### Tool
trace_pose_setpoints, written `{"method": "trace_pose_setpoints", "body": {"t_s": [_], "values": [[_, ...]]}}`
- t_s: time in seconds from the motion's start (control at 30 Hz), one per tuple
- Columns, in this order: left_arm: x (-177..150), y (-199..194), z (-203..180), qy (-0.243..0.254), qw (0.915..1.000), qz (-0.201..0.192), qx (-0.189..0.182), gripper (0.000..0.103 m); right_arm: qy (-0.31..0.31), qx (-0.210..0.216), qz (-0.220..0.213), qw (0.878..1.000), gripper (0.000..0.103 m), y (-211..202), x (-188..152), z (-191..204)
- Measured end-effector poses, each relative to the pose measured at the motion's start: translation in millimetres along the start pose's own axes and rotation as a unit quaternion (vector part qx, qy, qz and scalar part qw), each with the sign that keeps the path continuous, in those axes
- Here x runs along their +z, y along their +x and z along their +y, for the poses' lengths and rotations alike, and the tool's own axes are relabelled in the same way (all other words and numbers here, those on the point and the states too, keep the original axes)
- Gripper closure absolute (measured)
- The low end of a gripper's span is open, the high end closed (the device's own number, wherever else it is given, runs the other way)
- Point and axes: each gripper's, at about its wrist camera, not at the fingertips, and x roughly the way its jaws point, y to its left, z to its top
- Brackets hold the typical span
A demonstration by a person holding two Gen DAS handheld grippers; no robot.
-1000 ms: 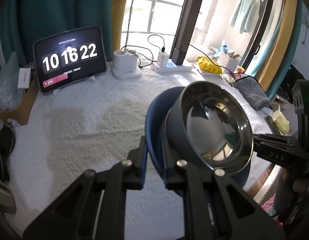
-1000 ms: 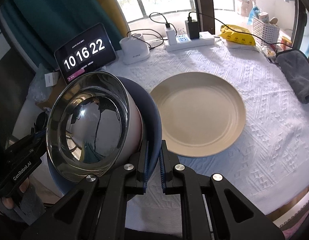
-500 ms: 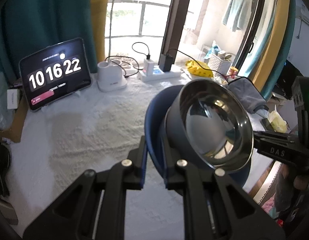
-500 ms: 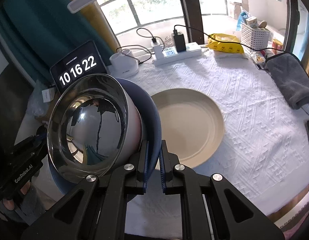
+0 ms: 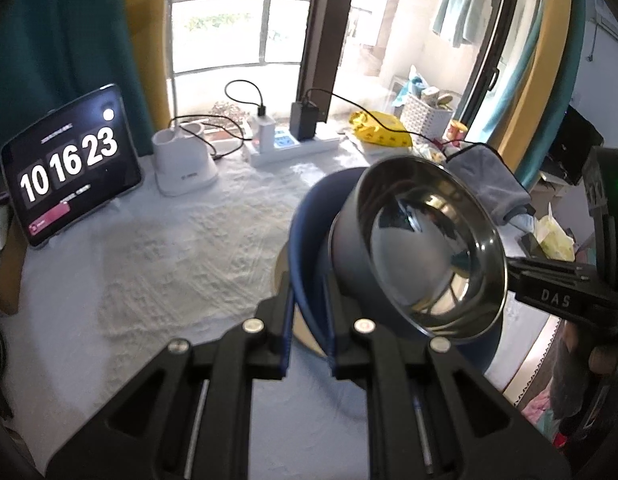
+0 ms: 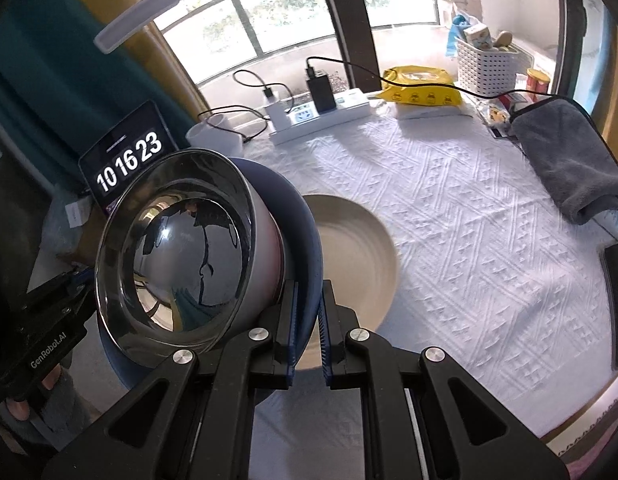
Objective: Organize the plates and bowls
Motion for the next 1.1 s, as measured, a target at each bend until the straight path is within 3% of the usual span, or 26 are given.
{"method": "trace_pose_setpoints", "body": {"t_s": [0.67, 0.97, 1.1], "values": [[12, 66, -17, 0.002, 0.9989, 0.046, -0.004, 0.089, 0.02, -0.013, 0.039, 0.999, 0.092, 45, 21, -47], [10, 76, -11, -0.002, 0.9982, 0.059, 0.006, 0.087, 0.018, -0.011, 0.037, 0.999, 0.091, 47, 27, -45], [9, 76, -7, -0.005, 0.9982, 0.06, 0.001, 0.085, 0.004, -0.034, 0.032, 0.999, 0.091, 49, 29, -37]]}}
